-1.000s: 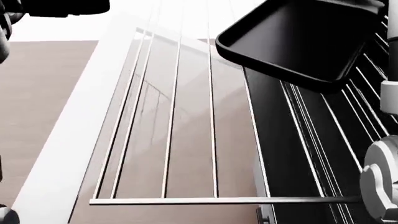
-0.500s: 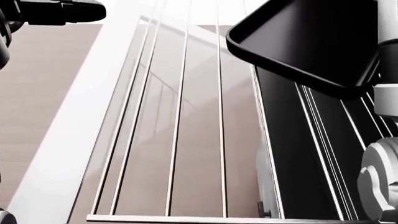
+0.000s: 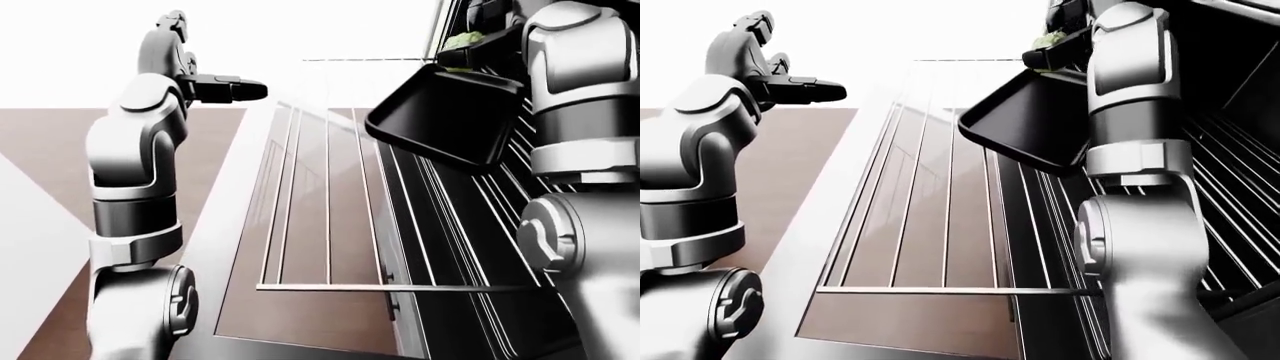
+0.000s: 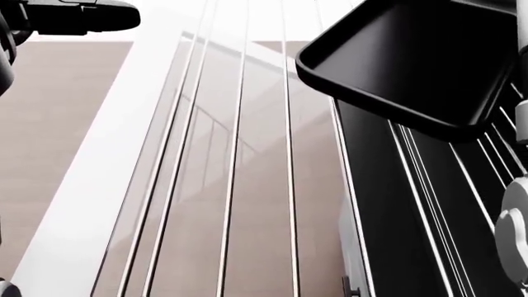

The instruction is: Place the broccoli on the top rack of the oven.

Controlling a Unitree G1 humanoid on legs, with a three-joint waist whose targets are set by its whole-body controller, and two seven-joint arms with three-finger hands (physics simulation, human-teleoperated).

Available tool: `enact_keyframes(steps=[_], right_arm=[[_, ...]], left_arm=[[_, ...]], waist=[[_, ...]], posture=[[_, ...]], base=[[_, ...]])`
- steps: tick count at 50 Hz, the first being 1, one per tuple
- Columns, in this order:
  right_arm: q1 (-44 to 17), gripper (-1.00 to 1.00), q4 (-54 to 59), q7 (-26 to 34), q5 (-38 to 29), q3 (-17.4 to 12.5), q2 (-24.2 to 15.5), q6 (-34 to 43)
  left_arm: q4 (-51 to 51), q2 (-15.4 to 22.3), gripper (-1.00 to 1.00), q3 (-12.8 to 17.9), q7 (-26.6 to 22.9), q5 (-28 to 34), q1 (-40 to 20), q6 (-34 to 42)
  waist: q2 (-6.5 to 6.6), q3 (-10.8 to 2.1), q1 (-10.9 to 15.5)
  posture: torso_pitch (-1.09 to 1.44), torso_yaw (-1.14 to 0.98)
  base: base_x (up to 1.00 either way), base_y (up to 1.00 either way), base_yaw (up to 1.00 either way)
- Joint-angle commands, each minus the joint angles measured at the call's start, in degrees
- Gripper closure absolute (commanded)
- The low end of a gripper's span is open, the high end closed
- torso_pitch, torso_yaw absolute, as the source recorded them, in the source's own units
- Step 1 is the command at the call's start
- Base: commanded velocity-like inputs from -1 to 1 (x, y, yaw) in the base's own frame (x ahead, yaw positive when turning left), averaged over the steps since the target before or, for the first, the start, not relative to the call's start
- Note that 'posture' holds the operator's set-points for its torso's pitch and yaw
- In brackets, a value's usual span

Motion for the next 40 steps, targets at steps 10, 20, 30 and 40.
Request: enact_keyframes(steps=[10,20,30,40], right_arm=[[0.25,1.00,-1.81,-1.31,-2.32,-2.11,-0.14,-3.57],[3.03,1.00,-1.36,-3.41,-0.90,-2.25,0.29,-5.55],[3.88,1.00,2.14,-7.76,1.25,-2.96,1.24,-9.78],[3.16,1.00,8.22,-12.13,1.82,-2.12,1.92,-16.22]], left_arm=[[-1.99,0.65,-1.00,0.38,0.25,-0.03,-2.10,-1.68],[-2.53,0.63,-1.00,0.52,0.27,-0.07,-1.08,-1.71],[-3.49,0.71,-1.00,0.81,0.43,-0.21,0.11,-1.53],[-3.68,0.93,-1.00,0.98,0.42,-0.43,0.73,-1.70]], waist=[[-0.08,-1.93,0.07],[-0.18,-2.07,0.14],[-0.17,-2.31,0.14],[-0.06,-2.53,0.15]], posture=[[0.00,0.00],[0.00,0.00],[0.00,0.00],[0.00,0.00]], base=[[0.00,0.00,0.00],[0.00,0.00,0.00],[0.00,0.00,0.00],[0.00,0.00,0.00]])
